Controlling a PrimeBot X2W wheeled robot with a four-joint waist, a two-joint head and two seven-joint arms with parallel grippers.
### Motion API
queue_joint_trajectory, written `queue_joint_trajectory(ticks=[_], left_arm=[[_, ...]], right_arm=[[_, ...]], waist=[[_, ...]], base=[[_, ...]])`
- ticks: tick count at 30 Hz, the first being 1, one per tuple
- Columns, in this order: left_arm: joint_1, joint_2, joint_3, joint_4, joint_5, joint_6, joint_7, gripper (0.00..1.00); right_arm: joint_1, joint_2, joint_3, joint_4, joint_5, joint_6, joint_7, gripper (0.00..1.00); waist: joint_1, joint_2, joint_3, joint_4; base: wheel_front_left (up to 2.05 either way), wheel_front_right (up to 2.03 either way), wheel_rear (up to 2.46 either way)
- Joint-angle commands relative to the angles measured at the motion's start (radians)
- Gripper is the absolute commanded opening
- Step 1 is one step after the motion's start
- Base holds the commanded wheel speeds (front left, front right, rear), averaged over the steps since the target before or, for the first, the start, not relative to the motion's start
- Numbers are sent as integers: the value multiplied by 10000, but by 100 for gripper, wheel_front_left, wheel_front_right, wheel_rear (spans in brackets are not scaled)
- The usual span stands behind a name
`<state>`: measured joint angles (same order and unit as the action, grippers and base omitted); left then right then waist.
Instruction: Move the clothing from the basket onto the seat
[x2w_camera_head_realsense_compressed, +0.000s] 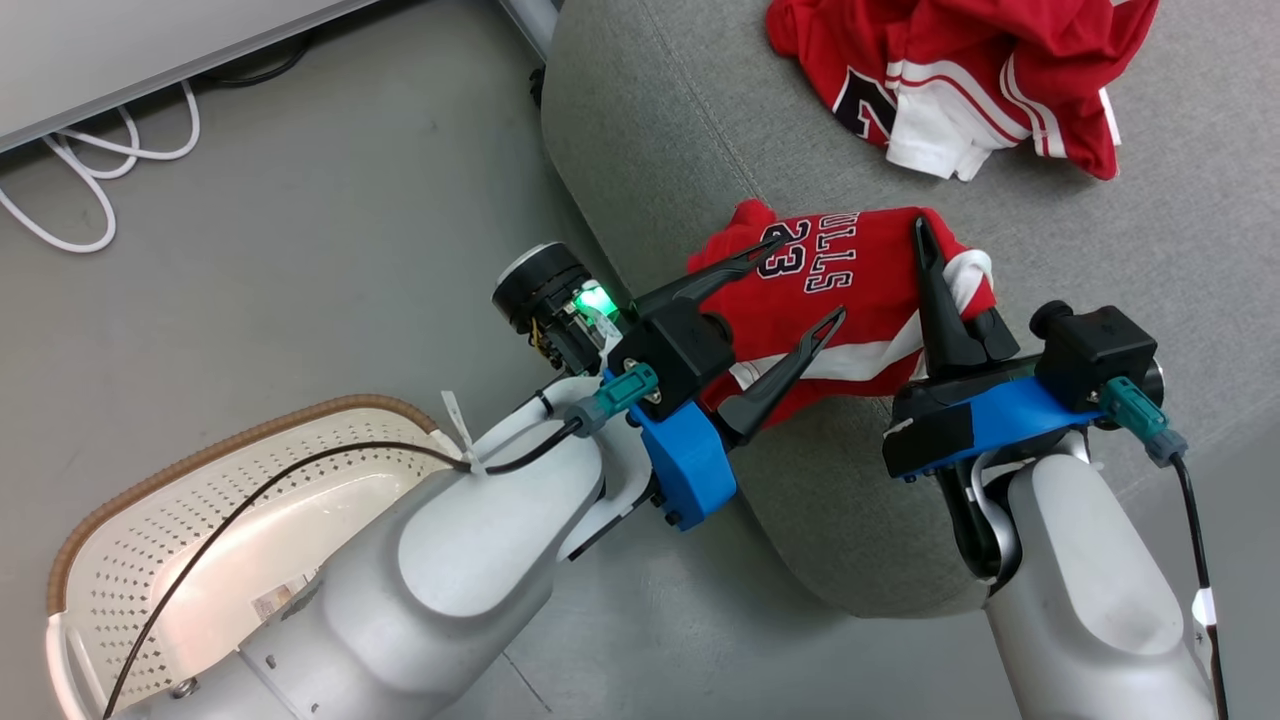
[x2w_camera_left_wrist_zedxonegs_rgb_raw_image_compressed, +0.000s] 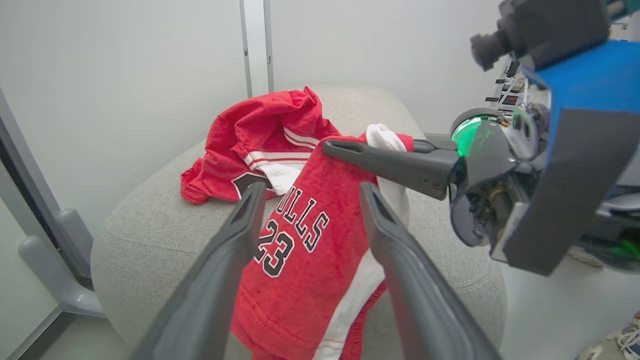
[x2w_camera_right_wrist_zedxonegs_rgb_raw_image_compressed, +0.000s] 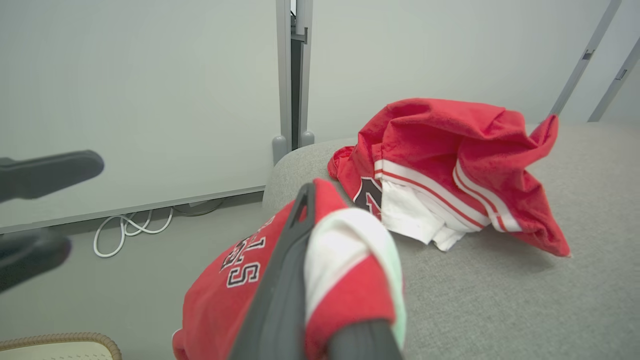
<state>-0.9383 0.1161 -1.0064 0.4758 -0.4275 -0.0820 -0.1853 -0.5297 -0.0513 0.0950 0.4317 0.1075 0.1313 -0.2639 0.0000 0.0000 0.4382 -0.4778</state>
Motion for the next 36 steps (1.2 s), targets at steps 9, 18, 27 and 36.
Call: queue_joint_trajectory(ticks=[9, 18, 27, 36], left_arm=[[23, 94, -43, -34, -50, 77, -63, 100], [-311, 458, 122, -403, 18, 298, 21, 100], [-865, 924, 200, -1018, 240, 471, 368, 100], [-1470, 1184, 132, -1660, 517, 547, 686, 100]], right_arm=[[-89, 18, -75, -459, -73, -11, -5, 0], [-1812, -359, -819, -1932, -482, -11, -4, 0], [-4209, -1815, -2658, -3127, -105, -11, -4, 0], [-5099, -3468, -5055, -2910, -196, -11, -4, 0]], waist=[[0, 0, 46, 78], [0, 0, 798, 250], [0, 0, 2262, 449], [0, 0, 3713, 629]], base=[[0, 0, 0], [0, 0, 0], [0, 0, 0], [0, 0, 0]])
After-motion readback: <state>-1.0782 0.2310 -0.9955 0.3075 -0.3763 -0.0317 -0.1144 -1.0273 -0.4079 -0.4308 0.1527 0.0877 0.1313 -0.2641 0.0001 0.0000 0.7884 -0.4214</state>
